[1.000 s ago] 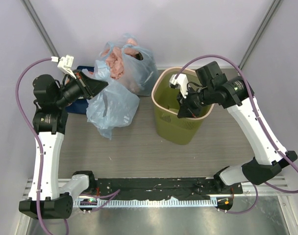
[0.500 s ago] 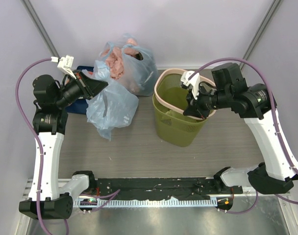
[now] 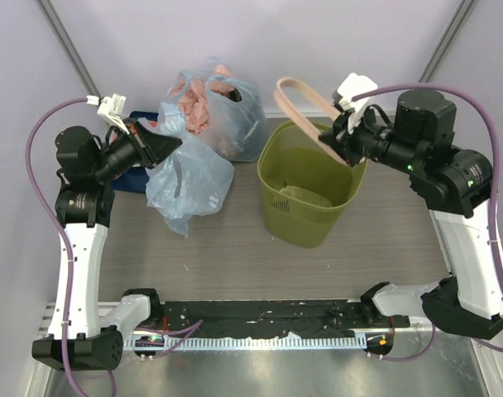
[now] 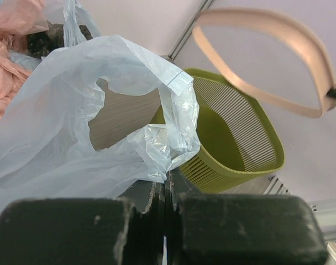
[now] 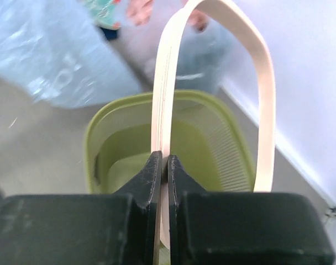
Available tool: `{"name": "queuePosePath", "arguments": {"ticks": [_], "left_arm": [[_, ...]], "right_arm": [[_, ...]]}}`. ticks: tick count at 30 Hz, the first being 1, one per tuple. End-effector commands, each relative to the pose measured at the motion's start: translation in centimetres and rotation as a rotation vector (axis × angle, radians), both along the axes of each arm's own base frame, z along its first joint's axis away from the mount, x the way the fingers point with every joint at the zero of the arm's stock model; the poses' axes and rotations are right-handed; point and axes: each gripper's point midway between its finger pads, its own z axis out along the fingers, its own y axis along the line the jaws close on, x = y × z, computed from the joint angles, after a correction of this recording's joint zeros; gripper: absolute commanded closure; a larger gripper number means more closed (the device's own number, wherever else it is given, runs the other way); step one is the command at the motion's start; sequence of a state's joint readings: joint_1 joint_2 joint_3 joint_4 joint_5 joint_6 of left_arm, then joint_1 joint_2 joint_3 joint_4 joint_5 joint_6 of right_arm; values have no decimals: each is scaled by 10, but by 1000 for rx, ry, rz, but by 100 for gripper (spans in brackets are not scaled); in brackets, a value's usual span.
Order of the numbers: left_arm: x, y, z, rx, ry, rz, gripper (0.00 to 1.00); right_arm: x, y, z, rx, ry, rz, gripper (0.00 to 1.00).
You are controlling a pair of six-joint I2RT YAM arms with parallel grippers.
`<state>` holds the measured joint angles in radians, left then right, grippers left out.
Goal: Put the trash bags into the trash bin
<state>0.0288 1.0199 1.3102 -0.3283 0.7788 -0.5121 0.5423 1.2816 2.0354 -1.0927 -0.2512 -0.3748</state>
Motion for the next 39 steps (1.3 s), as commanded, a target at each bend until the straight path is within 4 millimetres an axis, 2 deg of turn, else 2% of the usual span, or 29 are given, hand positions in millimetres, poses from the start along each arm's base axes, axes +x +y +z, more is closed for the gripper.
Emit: {"name": "queuePosePath", "arguments": {"ticks": [1, 4, 8, 10, 11, 13, 14, 17, 18, 20, 21, 23, 24, 26, 27, 31, 33, 34, 35, 36, 37, 38, 39], "left_arm": [[-9, -1, 20, 27, -88, -22, 100], [-10, -3, 24, 27, -104, -37, 100], [-10, -3, 29, 29, -125, -41, 100], [-11, -3, 33, 29, -138, -46, 100], [-12, -5, 34, 29, -141, -58, 100], [-14, -5, 40, 31, -161, -62, 100], [-14, -5, 41, 33, -163, -64, 100], [-15, -6, 46, 40, -182, -71, 100], [-14, -6, 46, 42, -181, -68, 100], [-14, -5, 47, 45, -186, -66, 100], [-14, -6, 48, 42, -184, -66, 100], [-12, -6, 46, 34, -172, -68, 100], [-10, -5, 46, 29, -167, -64, 100], [-8, -5, 46, 22, -163, -63, 100], [-7, -5, 49, 19, -173, -63, 100], [-2, -7, 58, -27, -155, -59, 100], [0, -6, 67, -30, -169, -53, 100], [-1, -6, 71, -31, -179, -54, 100], [0, -6, 74, -30, -180, -55, 100], [-4, -6, 86, -26, -212, -54, 100], [-5, -5, 91, -25, -225, -50, 100], [-5, -4, 97, -23, -243, -42, 100], [-9, -4, 111, -20, -284, -38, 100]], "right_arm": [[40, -36, 69, 133, -252, -304, 99], [57, -50, 81, 155, -303, -407, 99], [77, -59, 99, 193, -361, -451, 99], [92, -72, 96, 165, -370, -517, 99], [115, -96, 85, 137, -349, -589, 99], [141, -127, 58, 94, -290, -665, 99], [161, -156, 35, 58, -240, -725, 99], [182, -189, -16, -18, -128, -782, 99], [187, -204, -44, -27, -60, -791, 99], [182, -213, -74, -40, 33, -794, 99], [178, -219, -98, -69, 97, -801, 99], [167, -222, -132, -93, 194, -798, 99], [157, -223, -163, -128, 261, -786, 99], [151, -222, -195, -161, 314, -753, 99], [145, -221, -223, -182, 369, -744, 99], [143, -218, -279, -195, 492, -732, 99], [139, -213, -296, -179, 548, -718, 99], [139, -209, -300, -158, 572, -712, 94], [135, -200, -304, -130, 608, -681, 67], [135, -197, -302, -114, 617, -672, 55], [130, -194, -301, -100, 641, -669, 48], [130, -191, -290, -84, 627, -657, 42], [126, -189, -286, -77, 630, -652, 34]]}}
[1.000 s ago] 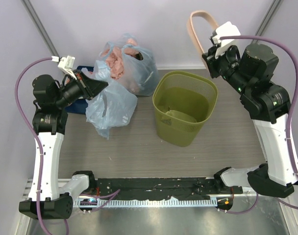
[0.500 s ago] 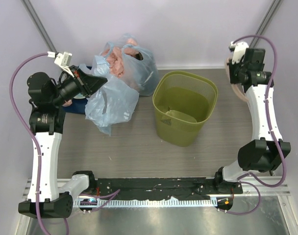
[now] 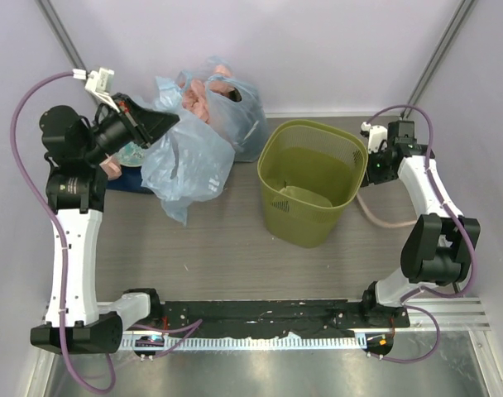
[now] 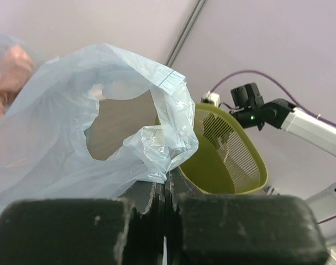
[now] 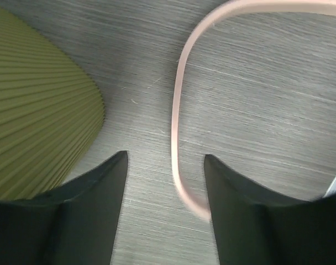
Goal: Put the trash bags into the trash bin
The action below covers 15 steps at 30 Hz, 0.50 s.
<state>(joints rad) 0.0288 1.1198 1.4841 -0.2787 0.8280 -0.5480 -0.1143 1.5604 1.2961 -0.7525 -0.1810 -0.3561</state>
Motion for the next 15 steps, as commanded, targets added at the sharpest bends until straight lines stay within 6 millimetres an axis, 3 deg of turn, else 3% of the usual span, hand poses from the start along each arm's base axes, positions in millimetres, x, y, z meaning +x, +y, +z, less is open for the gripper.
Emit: {"name": "queuePosePath", "arguments": {"ticks": [1, 3, 7, 8, 9, 11, 13, 15], "left_arm": [[-21, 2, 67, -4, -208, 18, 100], [-26, 2, 91, -17, -270, 14, 100], [-39, -7, 126, -80, -350, -68, 100], [-49, -10, 147, -122, -412, -98, 100], [-46, -11, 151, -137, -421, -120, 100], [-60, -16, 176, -169, -504, -171, 100], [-59, -19, 188, -225, -506, -217, 100], [-73, -31, 201, -242, -540, -272, 100]], "right_arm": [[-3, 18, 37, 100, -67, 24, 31], [-14, 20, 49, 110, -90, 20, 25], [-31, 35, 57, 199, -91, 26, 24], [-33, 42, 57, 242, -83, 19, 24], [-34, 52, 58, 296, -77, 43, 24], [-31, 61, 57, 347, -78, 49, 25], [-26, 74, 54, 389, -64, 63, 25], [-22, 84, 52, 399, -51, 76, 25]]}}
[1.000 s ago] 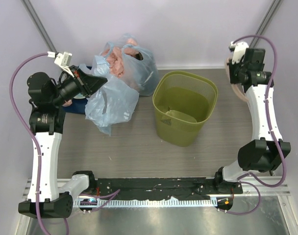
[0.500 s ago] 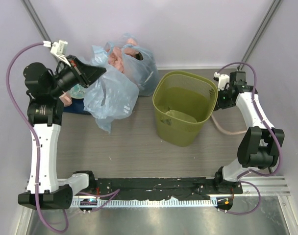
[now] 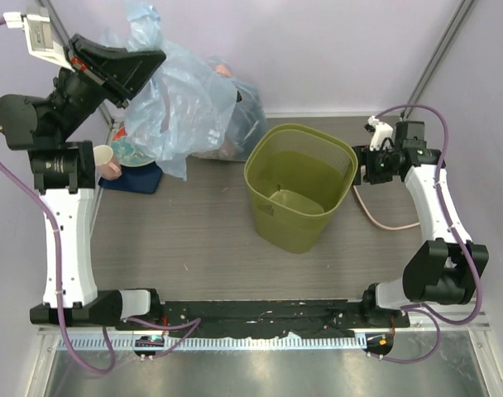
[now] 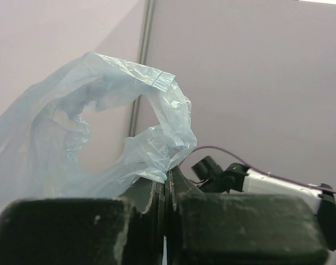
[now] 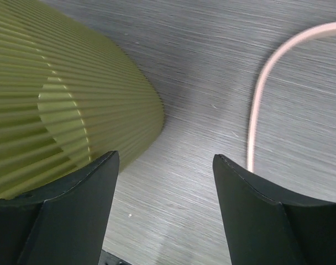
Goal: Put the trash bags into the trash bin
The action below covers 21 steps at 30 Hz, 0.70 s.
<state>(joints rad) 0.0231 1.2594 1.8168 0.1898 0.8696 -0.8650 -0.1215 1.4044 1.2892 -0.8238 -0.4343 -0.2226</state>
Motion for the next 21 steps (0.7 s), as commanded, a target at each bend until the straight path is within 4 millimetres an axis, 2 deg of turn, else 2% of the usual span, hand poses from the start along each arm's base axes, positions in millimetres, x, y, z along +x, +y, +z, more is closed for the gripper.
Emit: {"name": "queuePosePath", "arguments": {"ticks": [1, 2, 8, 12, 14, 17, 19, 20, 21], "left_arm": [[-36, -21, 42, -53, -155, -164, 100], [-47, -28, 48, -54, -187, -198, 100], [-78, -59, 62, -58, -274, -355, 100], [-93, -73, 66, -81, -297, -436, 100], [-102, -81, 66, -89, -302, -483, 100], [-97, -90, 59, -97, -260, -517, 100], [-99, -93, 49, -82, -246, -536, 100], [-85, -100, 32, -70, -189, -540, 100], [-82, -101, 23, -58, -166, -543, 100]], "right_arm": [[9, 43, 0, 128, 12, 73, 25], [10, 49, 1, 134, 9, 79, 25], [25, 89, 6, 150, -22, 137, 25], [41, 98, 8, 154, -44, 141, 25], [50, 95, 14, 138, -65, 139, 25], [55, 86, 27, 87, -91, 146, 25], [55, 67, 41, 67, -105, 115, 23], [55, 59, 46, 61, -109, 102, 23], [56, 40, 52, 67, -117, 74, 23]]}}
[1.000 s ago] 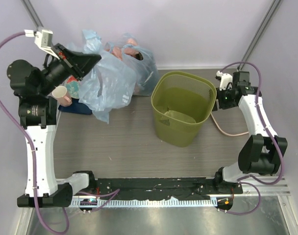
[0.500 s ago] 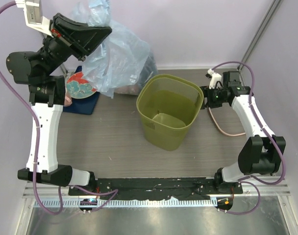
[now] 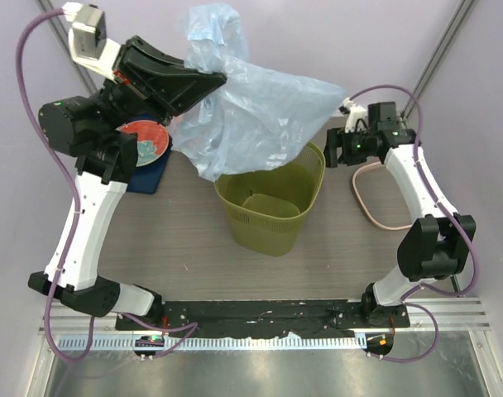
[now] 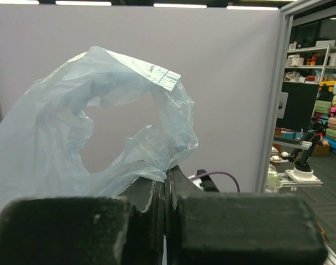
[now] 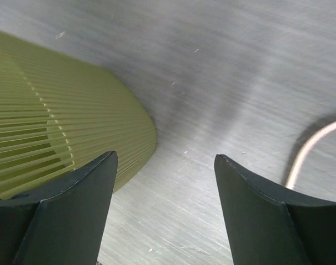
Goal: Put the trash bags into the trash bin
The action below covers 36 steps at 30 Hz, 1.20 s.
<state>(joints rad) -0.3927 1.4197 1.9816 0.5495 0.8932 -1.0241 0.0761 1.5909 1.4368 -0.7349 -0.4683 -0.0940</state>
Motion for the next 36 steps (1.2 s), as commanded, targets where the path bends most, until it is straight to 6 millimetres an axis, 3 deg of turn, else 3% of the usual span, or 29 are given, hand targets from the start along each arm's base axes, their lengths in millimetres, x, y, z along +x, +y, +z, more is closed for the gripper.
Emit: {"name": "queuePosePath", "arguments": {"ticks": [1, 2, 3, 4, 5, 7, 11, 15, 18, 21, 25, 26, 29, 36], "left_arm": [[2, -7, -36, 73, 61, -42, 100], [14, -12, -58, 106, 123, -45, 100], [15, -11, -67, 123, 144, -42, 100], [5, -5, -71, 134, 133, -31, 100], [11, -7, -87, 159, 166, -23, 100], [7, -4, -96, 188, 144, 15, 100], [10, 0, -98, 213, 135, 51, 100], [18, 6, -88, 200, 126, 87, 100], [19, 6, -89, 215, 131, 82, 100], [21, 4, -95, 226, 144, 74, 100], [28, 2, -99, 231, 165, 75, 100], [29, 2, -98, 230, 168, 75, 100], [34, 1, -97, 224, 174, 76, 100], [56, -5, -112, 231, 256, 89, 100]], "right_arm": [[9, -47, 63, -16, -135, -57, 23], [7, -52, 73, -15, -153, -55, 23], [6, -56, 82, -31, -184, -32, 22], [-2, -53, 106, -27, -239, 1, 22], [-6, -51, 117, -29, -272, 25, 23], [-20, -40, 151, 3, -363, 88, 23], [-44, -14, 180, 55, -433, 201, 27], [-67, 6, 192, 64, -467, 274, 34], [-83, 31, 200, 86, -487, 346, 36], [-93, 55, 200, 99, -488, 396, 41], [-91, 81, 179, 90, -448, 452, 56], [-91, 86, 176, 91, -441, 462, 64], [-87, 106, 163, 94, -417, 505, 73], [-55, 143, 145, 98, -420, 489, 75]]}}
